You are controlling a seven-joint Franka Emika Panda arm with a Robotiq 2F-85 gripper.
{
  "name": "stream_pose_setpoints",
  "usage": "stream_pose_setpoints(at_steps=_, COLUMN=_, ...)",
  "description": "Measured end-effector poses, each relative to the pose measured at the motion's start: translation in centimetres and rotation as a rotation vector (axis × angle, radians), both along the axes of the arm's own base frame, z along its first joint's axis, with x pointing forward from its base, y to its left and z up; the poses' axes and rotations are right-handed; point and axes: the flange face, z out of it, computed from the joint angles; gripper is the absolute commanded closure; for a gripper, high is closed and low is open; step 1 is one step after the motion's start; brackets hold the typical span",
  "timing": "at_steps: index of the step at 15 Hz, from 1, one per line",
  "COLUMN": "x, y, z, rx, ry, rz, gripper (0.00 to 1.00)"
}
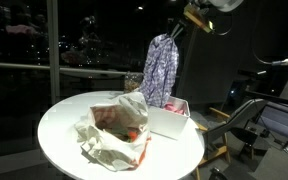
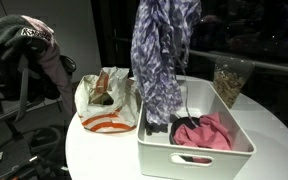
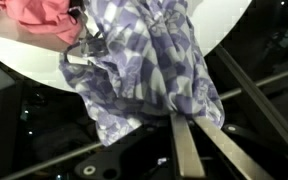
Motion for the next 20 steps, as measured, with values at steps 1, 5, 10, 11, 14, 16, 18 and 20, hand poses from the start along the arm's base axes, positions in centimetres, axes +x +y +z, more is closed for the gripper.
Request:
stream_pose_setpoints(at_steps=1, x=-0.9, y=1.0, z=1.7, rx=-0.003, ry=-0.044, rz=0.015, gripper=0.99)
stream_pose_setpoints(at_steps=5, x=-5.0, y=4.9, z=7.4, rx=0.019, ry=-0.179, rz=0.080, gripper=0.99)
stream_pose_setpoints(at_steps=10, x=-9.8, y=9.7, z=11.2, rx=0.051, ry=-0.274, rz=0.211, gripper=0.99)
stream_pose_setpoints(at_steps=11, x=-10.6, y=10.4, z=11.5, rx=0.048, ry=-0.288, rz=0.238, gripper=0.99)
stream_pose_setpoints(at_steps=14, x=-12.4, y=12.4, z=11.6, rx=0.035, ry=-0.309, rz=0.317, gripper=0.99)
stream_pose_setpoints(at_steps=16, x=-12.8, y=13.4, z=10.7, rx=0.023, ry=-0.299, rz=0.369, gripper=0.99)
stream_pose_setpoints(at_steps=18, x=-12.7, y=14.2, z=8.9, rx=0.018, ry=-0.277, rz=0.422, gripper=0.99)
stream_pose_setpoints(at_steps=20, x=-12.5, y=14.7, z=6.8, rx=0.025, ry=-0.247, rz=0.480, gripper=0.99)
